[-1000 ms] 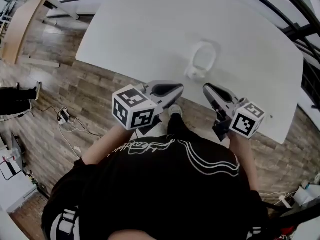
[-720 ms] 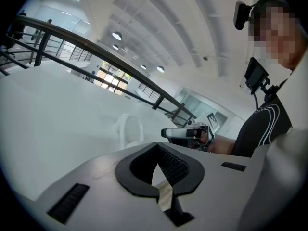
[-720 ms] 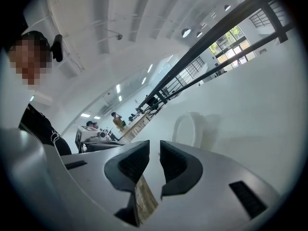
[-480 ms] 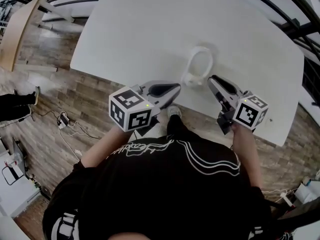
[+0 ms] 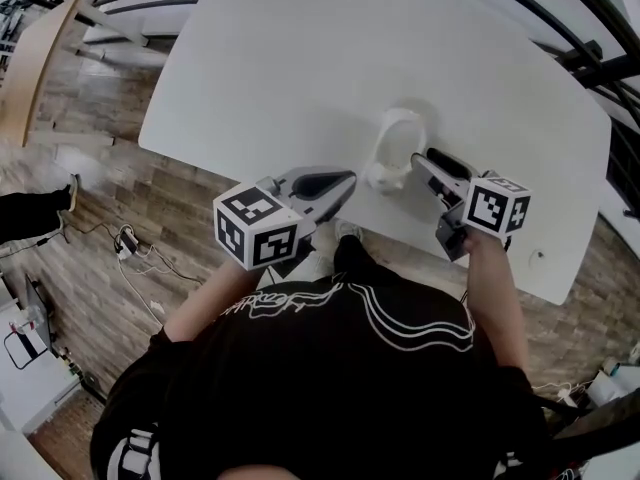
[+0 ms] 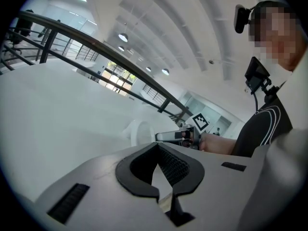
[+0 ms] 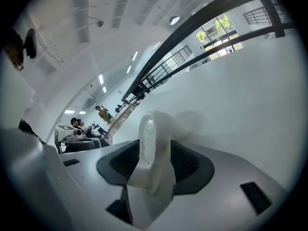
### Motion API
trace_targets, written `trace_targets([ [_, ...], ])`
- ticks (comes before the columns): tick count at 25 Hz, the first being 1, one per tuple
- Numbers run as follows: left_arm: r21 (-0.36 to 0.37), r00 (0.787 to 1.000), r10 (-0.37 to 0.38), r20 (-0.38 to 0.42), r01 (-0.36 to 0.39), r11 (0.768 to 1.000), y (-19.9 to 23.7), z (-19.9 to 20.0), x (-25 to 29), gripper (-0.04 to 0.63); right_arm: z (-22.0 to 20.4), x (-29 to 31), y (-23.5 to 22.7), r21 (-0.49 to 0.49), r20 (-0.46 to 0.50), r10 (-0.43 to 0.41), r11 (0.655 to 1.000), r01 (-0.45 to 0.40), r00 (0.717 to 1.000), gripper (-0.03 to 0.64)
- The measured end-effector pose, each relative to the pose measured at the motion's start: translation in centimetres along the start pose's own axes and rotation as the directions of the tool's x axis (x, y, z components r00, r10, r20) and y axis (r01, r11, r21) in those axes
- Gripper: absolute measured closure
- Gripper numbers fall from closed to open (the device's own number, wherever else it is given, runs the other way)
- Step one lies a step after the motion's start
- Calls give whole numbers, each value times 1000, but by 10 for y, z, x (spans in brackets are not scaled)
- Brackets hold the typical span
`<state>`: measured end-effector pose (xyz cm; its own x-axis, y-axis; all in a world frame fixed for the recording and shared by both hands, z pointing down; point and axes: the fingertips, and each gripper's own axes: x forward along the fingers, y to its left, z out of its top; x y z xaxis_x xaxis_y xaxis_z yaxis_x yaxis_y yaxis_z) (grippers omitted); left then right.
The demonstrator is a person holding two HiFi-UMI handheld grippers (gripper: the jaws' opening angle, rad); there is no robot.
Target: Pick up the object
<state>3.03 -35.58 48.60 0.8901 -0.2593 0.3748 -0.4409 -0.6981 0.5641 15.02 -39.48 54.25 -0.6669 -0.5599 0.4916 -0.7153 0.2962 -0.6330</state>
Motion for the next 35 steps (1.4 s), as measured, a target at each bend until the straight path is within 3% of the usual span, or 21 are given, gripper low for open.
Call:
trace_targets([
  [19,-58,994,91,65,-87,994,17,8,-12,588,-10,27,-6,71,-147,46,997,-35,988,459],
  [35,-77,991,110,78,-104,992,20,1,-29,588,-9,28,-2,102,-128,44,994,-31,991,476],
])
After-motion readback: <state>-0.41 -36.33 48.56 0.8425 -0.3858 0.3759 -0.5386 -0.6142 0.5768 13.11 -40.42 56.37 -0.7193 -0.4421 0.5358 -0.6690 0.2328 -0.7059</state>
